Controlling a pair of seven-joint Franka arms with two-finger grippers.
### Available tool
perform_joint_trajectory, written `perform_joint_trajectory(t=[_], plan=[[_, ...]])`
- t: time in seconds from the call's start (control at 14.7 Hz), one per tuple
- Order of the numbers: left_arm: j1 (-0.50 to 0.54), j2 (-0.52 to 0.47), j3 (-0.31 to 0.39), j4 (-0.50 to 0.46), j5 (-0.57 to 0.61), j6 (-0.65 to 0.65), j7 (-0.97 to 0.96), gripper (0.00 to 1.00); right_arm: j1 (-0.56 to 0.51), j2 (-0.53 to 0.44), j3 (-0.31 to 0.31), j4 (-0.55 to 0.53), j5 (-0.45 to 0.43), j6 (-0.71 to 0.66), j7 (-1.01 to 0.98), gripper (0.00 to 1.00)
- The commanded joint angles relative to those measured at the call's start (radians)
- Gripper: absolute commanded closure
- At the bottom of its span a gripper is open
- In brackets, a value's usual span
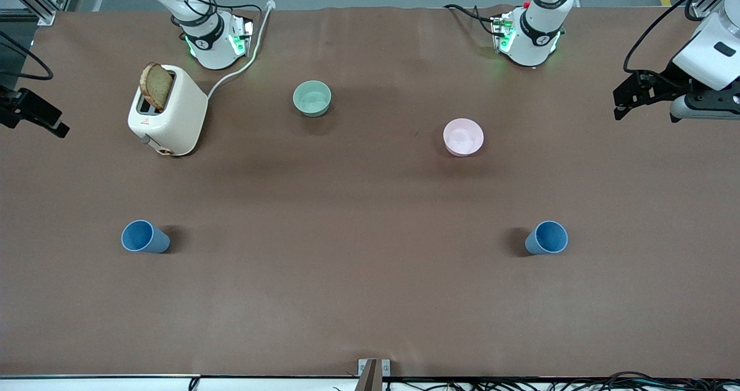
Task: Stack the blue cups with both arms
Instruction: 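Reach down and grasp a blue cup with each gripper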
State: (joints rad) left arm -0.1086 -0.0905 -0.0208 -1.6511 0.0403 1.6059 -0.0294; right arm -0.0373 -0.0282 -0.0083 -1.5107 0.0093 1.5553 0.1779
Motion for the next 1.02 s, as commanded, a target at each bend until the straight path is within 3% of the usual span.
perform_joint_trajectory(t=[0.0, 0.2, 0.34, 0.61, 0.82, 0.95], plan=[[0.004, 0.015, 0.001, 0.025, 0.0, -0.023, 0.013, 0.0, -0.006, 0.03, 0.002, 0.036, 0.012, -0.015, -0.001, 0.0], [0.006, 0.128, 0.004, 0.095, 0.006, -0.023, 0.011, 0.0, -0.007, 0.062, 0.002, 0.092, 0.012, -0.024, -0.005, 0.0], [0.016, 0.211, 0.005, 0.083, 0.0, 0.033, 0.008, 0.0, -0.009, 0.062, 0.002, 0.095, 0.014, -0.064, -0.005, 0.0], [0.044, 0.297, 0.007, -0.128, 0.004, 0.433, 0.005, 0.0, -0.01, 0.062, -0.001, 0.075, 0.012, -0.089, -0.034, 0.0], [0.052, 0.446, 0.005, -0.147, 0.003, 0.642, 0.003, 0.0, -0.035, 0.088, -0.004, 0.073, 0.009, -0.081, -0.122, 0.0], [0.053, 0.526, 0.005, -0.135, 0.003, 0.744, -0.006, 0.0, -0.076, 0.164, -0.004, 0.063, 0.014, 0.021, -0.171, 0.0]])
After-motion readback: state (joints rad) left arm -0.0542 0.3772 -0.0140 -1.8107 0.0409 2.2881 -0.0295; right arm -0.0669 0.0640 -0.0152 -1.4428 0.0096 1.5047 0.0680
